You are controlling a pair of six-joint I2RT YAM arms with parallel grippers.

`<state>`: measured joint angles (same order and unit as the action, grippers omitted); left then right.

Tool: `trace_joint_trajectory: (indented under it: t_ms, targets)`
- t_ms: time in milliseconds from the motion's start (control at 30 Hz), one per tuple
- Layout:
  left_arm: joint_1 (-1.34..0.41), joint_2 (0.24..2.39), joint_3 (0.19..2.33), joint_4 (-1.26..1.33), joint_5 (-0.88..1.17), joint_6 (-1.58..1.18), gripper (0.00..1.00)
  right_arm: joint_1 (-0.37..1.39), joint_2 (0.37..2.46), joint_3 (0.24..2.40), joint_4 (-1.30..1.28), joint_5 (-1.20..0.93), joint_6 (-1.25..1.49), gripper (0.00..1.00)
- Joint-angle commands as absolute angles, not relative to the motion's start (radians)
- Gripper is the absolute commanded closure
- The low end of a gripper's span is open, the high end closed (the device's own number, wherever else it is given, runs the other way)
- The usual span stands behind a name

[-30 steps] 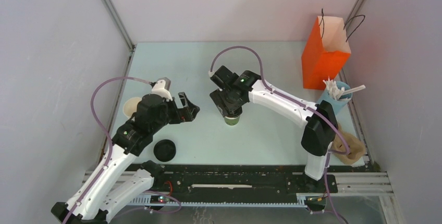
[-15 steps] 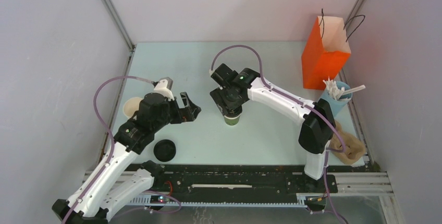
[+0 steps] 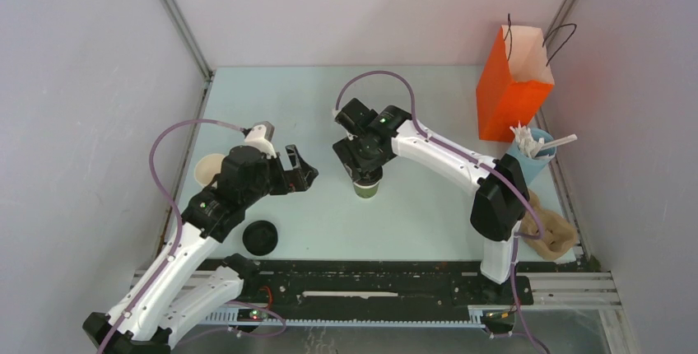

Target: Pack the takeout coffee

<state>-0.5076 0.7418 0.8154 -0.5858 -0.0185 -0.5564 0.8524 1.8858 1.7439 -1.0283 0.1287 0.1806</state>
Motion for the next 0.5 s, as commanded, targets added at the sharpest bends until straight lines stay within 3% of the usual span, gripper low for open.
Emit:
trace_joint_trajectory:
  t_ms: [0,467]
  targets:
    - [-0.511,0.741,0.830,-0.548,-0.008,-0.532,0.00,0.852,1.890,1.758,-1.020,0.110,0.170,0.10]
    - [-0.511,0.742,0.823,-0.547,0.020,-0.534,0.00,0.852,1.901,1.748,-1.022,0.126,0.173,0.09]
